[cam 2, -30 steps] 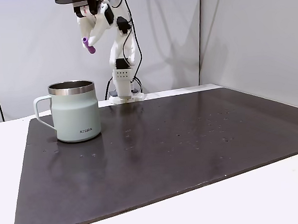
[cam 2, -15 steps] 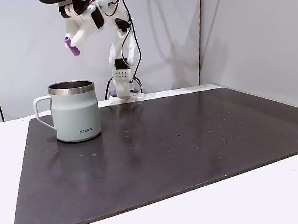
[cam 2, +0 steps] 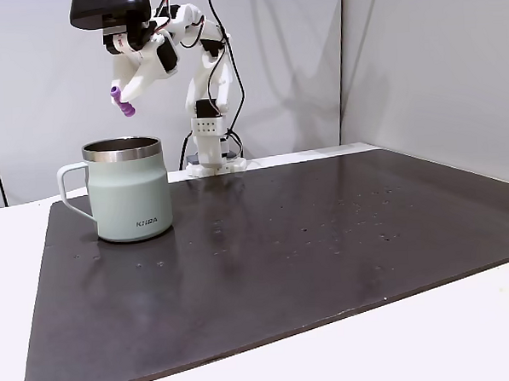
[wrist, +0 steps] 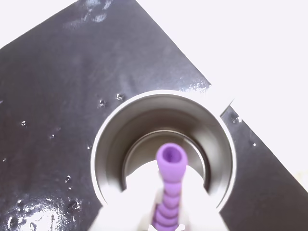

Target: Grasp a pengrip and put it in the cup.

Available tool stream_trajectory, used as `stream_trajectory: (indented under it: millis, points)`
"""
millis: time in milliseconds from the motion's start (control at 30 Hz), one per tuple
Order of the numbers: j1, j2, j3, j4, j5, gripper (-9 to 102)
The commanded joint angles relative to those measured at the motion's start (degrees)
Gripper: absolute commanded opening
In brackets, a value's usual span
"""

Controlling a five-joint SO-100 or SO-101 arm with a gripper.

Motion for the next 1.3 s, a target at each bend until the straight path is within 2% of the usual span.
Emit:
stream_trajectory:
  millis: [0,267,400,500,1267]
  points:
    - [0.18,1.58,-0.53,-2.81,-0.35,0]
    - [0.62,1.85,0.0,-2.9,-0.44,3]
    - [0.88,1.67,0.0,-2.9,-0.44,24]
    - [0.97,1.67,-0.26,-2.46,-0.44,30]
    - [0.53,2.99,0.18,0.09,-0.44,30]
